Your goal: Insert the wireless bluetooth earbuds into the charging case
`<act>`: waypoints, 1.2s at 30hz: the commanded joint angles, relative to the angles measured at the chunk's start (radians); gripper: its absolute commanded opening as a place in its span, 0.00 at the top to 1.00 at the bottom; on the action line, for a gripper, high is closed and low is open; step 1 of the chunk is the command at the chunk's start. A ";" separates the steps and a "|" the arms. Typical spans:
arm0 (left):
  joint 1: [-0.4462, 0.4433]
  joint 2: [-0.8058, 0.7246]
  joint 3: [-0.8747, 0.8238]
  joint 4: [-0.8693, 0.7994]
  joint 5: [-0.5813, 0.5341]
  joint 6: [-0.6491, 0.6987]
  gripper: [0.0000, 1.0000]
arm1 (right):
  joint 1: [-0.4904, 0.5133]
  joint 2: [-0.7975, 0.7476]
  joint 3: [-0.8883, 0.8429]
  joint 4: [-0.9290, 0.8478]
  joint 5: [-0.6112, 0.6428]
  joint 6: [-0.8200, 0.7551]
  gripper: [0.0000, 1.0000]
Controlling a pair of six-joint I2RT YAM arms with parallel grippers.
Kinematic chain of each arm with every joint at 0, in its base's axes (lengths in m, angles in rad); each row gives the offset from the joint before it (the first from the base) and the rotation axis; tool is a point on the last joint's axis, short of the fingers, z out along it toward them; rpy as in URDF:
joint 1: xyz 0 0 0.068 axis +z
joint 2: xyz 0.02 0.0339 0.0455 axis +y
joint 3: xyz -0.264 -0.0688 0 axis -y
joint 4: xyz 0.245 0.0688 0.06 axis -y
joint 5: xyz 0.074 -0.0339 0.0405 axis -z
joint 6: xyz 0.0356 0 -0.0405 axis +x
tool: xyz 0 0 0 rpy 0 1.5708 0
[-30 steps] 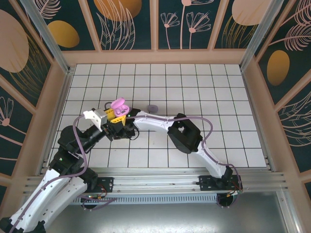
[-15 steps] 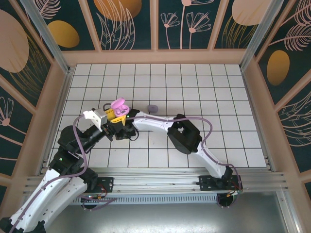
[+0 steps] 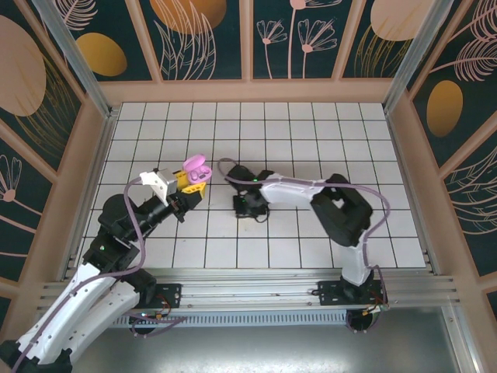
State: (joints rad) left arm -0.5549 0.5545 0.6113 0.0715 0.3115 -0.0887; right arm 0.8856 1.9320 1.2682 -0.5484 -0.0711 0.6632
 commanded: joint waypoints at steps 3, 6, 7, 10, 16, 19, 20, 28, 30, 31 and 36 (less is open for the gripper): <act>0.006 0.055 -0.011 0.132 0.048 -0.036 0.89 | -0.069 -0.118 -0.195 0.019 0.030 -0.011 0.80; 0.007 0.093 -0.010 0.159 0.062 -0.039 0.90 | -0.088 -0.139 -0.246 0.027 0.027 -0.014 0.78; 0.007 0.105 -0.009 0.165 0.066 -0.040 0.90 | -0.089 -0.142 -0.251 0.025 0.029 -0.017 0.77; 0.006 0.130 -0.008 0.183 0.070 -0.040 0.90 | -0.088 -0.146 -0.247 0.010 0.041 -0.020 0.71; 0.007 0.141 -0.024 0.195 0.064 -0.043 0.89 | -0.086 -0.154 -0.189 -0.054 0.082 -0.033 0.68; 0.006 0.136 -0.030 0.192 0.060 -0.045 0.89 | -0.084 -0.156 -0.160 -0.081 0.112 -0.036 0.67; 0.006 0.132 -0.033 0.191 0.057 -0.045 0.89 | -0.083 -0.156 -0.153 -0.087 0.110 -0.036 0.67; 0.007 0.122 -0.039 0.183 0.051 -0.040 0.89 | -0.070 -0.133 -0.103 -0.107 0.110 -0.028 0.67; 0.007 0.122 -0.038 0.181 0.052 -0.037 0.89 | -0.064 -0.125 -0.095 -0.113 0.108 -0.021 0.67; 0.007 0.122 -0.038 0.179 0.052 -0.036 0.89 | -0.060 -0.123 -0.093 -0.115 0.111 -0.016 0.67; 0.006 0.121 -0.041 0.178 0.054 -0.034 0.89 | -0.050 -0.111 -0.090 -0.114 0.103 0.005 0.67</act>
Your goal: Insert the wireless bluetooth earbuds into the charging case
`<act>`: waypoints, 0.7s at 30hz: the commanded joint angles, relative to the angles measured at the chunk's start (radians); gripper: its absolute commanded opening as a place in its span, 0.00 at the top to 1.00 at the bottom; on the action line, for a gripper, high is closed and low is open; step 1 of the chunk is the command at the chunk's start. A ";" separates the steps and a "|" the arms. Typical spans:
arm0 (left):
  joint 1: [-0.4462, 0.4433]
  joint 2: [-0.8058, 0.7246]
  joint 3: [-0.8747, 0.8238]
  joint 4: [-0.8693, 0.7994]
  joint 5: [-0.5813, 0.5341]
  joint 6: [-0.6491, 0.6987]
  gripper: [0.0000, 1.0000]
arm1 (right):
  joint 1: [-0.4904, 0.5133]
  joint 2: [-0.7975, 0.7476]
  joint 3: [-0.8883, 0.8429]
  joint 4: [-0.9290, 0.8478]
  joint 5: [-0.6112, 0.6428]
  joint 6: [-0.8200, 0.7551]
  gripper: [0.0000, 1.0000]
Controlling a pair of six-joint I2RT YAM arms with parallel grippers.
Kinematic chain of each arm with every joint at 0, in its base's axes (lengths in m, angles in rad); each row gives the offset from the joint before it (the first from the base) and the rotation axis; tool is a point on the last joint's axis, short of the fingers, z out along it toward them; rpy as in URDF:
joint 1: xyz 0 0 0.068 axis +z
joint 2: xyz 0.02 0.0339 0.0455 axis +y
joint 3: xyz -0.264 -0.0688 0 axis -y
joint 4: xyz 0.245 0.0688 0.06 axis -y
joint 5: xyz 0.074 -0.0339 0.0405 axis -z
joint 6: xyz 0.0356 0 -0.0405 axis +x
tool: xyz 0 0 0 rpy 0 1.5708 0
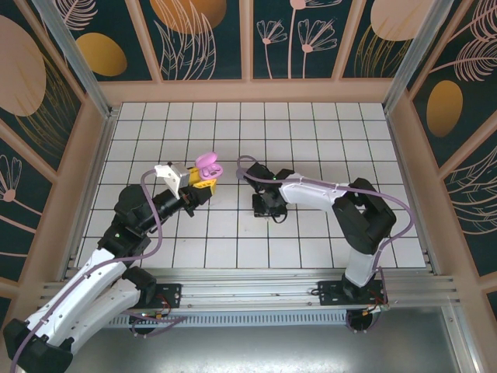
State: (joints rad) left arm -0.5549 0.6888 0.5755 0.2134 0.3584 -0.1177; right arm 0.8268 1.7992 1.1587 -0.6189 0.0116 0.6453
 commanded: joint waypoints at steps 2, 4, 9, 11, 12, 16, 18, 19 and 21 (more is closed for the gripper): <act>0.007 -0.015 -0.005 0.034 0.008 -0.004 0.89 | 0.013 0.026 0.022 -0.047 0.024 0.026 0.67; 0.006 -0.017 -0.006 0.033 0.008 -0.003 0.89 | 0.016 0.029 0.028 -0.057 0.034 0.028 0.67; 0.006 -0.027 -0.010 0.028 0.007 -0.003 0.89 | 0.023 0.023 0.042 -0.077 0.059 0.034 0.67; 0.007 -0.029 -0.011 0.029 0.007 -0.003 0.89 | 0.027 0.021 0.047 -0.084 0.067 0.037 0.67; 0.007 -0.028 -0.009 0.028 0.007 -0.003 0.89 | 0.026 0.021 0.050 -0.088 0.071 0.038 0.67; 0.006 -0.029 -0.009 0.029 0.009 -0.005 0.89 | 0.026 0.020 0.050 -0.094 0.080 0.042 0.67; 0.007 -0.029 -0.009 0.030 0.010 -0.007 0.89 | 0.026 0.019 0.043 -0.087 0.076 0.042 0.67; 0.007 -0.029 -0.010 0.031 0.010 -0.007 0.89 | 0.026 0.021 0.040 -0.081 0.072 0.039 0.67; 0.007 -0.028 -0.010 0.032 0.011 -0.008 0.89 | 0.026 0.028 0.033 -0.071 0.064 0.039 0.67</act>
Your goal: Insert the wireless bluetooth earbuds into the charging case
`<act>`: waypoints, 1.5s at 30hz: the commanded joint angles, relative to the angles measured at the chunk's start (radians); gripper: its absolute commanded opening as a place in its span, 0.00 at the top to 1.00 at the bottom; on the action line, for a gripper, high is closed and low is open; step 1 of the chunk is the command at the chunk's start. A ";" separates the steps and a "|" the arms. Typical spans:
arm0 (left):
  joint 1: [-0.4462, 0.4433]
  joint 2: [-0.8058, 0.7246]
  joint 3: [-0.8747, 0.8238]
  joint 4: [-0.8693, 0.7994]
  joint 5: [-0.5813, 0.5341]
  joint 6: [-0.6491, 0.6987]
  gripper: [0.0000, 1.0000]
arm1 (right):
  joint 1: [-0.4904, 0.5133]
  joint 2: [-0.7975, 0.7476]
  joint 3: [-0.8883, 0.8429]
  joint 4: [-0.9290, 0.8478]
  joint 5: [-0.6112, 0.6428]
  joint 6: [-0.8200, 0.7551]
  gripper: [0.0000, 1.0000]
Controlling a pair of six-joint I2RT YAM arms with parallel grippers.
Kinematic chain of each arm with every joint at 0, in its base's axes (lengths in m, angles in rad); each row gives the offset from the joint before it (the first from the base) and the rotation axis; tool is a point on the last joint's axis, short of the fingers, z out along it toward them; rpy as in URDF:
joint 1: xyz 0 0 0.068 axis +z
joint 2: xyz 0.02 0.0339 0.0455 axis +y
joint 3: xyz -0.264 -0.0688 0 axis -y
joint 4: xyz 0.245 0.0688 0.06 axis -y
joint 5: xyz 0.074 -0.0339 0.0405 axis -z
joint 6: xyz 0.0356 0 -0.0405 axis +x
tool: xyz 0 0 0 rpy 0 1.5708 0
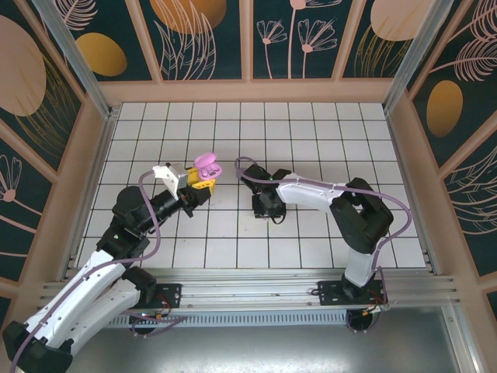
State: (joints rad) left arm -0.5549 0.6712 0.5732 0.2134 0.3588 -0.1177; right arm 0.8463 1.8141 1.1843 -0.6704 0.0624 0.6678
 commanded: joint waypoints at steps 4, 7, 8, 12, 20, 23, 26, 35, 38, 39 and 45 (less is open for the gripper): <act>0.006 -0.008 -0.004 0.033 0.013 -0.010 0.89 | 0.007 0.031 0.003 -0.002 0.004 0.010 0.67; 0.006 -0.007 -0.003 0.032 0.014 -0.010 0.89 | 0.007 0.048 0.003 0.005 0.005 0.005 0.68; 0.006 -0.006 -0.003 0.034 0.014 -0.010 0.89 | 0.006 0.052 0.004 0.007 0.004 0.005 0.68; 0.006 -0.001 -0.004 0.036 0.016 -0.010 0.89 | 0.008 0.064 0.006 0.009 0.004 0.000 0.71; 0.007 0.007 -0.008 0.052 0.019 -0.013 0.89 | 0.007 0.045 0.012 0.001 0.020 -0.010 0.78; 0.007 0.010 -0.013 0.058 0.024 -0.014 0.89 | 0.005 0.010 0.010 -0.004 0.029 -0.011 0.80; 0.007 0.015 -0.022 0.078 0.033 -0.028 0.89 | -0.002 -0.042 0.014 -0.024 0.057 -0.007 0.81; 0.006 0.068 -0.083 0.267 0.130 -0.061 0.89 | -0.037 -0.334 0.038 -0.046 0.101 -0.073 0.83; 0.007 0.092 -0.113 0.367 0.180 -0.048 0.90 | -0.044 -0.442 0.054 -0.016 0.078 -0.128 0.84; 0.007 0.098 -0.124 0.400 0.194 -0.040 0.90 | -0.045 -0.479 0.058 -0.002 0.060 -0.150 0.84; 0.004 0.131 -0.140 0.457 0.231 0.039 0.94 | -0.048 -0.640 0.073 0.099 -0.086 -0.259 0.84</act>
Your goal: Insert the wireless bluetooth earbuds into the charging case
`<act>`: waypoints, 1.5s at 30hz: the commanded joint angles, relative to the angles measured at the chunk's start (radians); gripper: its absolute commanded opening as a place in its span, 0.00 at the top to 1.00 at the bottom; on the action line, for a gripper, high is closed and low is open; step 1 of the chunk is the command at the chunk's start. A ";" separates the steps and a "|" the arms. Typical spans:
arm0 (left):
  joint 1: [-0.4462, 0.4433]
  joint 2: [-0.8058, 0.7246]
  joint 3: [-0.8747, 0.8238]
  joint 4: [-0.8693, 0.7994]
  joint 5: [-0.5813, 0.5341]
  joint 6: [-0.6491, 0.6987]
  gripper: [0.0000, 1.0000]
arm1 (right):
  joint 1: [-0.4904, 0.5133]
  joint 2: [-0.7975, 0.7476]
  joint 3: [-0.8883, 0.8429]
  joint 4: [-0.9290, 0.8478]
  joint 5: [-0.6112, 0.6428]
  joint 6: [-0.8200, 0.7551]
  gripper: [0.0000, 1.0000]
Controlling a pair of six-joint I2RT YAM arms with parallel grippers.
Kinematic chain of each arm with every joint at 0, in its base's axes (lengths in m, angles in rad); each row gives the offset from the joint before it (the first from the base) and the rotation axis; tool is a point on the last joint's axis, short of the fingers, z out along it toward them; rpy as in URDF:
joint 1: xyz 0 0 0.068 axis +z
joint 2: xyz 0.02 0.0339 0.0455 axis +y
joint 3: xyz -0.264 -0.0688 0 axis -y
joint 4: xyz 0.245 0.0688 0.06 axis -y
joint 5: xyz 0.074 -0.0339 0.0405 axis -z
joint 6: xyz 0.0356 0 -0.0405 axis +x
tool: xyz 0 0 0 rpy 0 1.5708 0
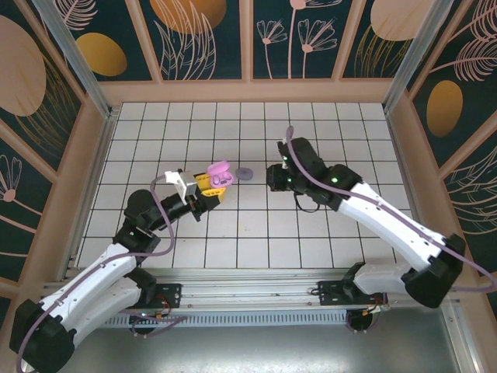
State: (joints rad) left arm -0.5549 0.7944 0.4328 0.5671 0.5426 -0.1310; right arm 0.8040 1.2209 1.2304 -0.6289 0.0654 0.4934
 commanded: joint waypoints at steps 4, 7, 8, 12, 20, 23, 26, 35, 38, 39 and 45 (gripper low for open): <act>0.005 0.041 0.015 0.095 0.086 0.085 0.95 | -0.005 -0.077 0.047 0.090 -0.195 -0.156 0.84; 0.006 0.064 0.018 0.089 0.108 0.107 0.97 | -0.005 -0.061 0.075 0.089 -0.280 -0.211 0.84; 0.006 0.068 0.017 0.091 0.110 0.112 0.97 | -0.005 -0.051 0.086 0.088 -0.301 -0.224 0.85; 0.006 0.077 0.015 0.088 0.112 0.127 0.96 | -0.002 0.001 0.142 0.074 -0.399 -0.285 0.85; 0.005 0.077 0.020 0.068 0.121 0.136 0.94 | 0.003 0.098 0.208 0.056 -0.500 -0.361 0.85; 0.005 0.078 0.021 0.061 0.120 0.140 0.94 | 0.013 0.124 0.222 0.052 -0.531 -0.369 0.85; 0.005 0.078 0.022 0.057 0.119 0.141 0.94 | 0.022 0.132 0.218 0.063 -0.553 -0.372 0.85; 0.005 0.080 0.023 0.063 0.115 0.135 0.94 | 0.045 0.146 0.194 0.081 -0.558 -0.363 0.85; 0.006 0.080 0.021 0.074 0.115 0.130 0.94 | 0.055 0.153 0.186 0.079 -0.553 -0.357 0.86; 0.005 0.081 0.022 0.074 0.115 0.129 0.94 | 0.058 0.154 0.185 0.081 -0.552 -0.355 0.85; 0.006 0.092 0.024 0.081 0.110 0.110 0.94 | 0.066 0.146 0.185 0.091 -0.490 -0.326 0.86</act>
State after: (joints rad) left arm -0.5476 0.8787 0.4328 0.5983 0.6415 -0.0116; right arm 0.8333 1.3571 1.4166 -0.5674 -0.4107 0.1471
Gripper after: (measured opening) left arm 0.319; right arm 0.142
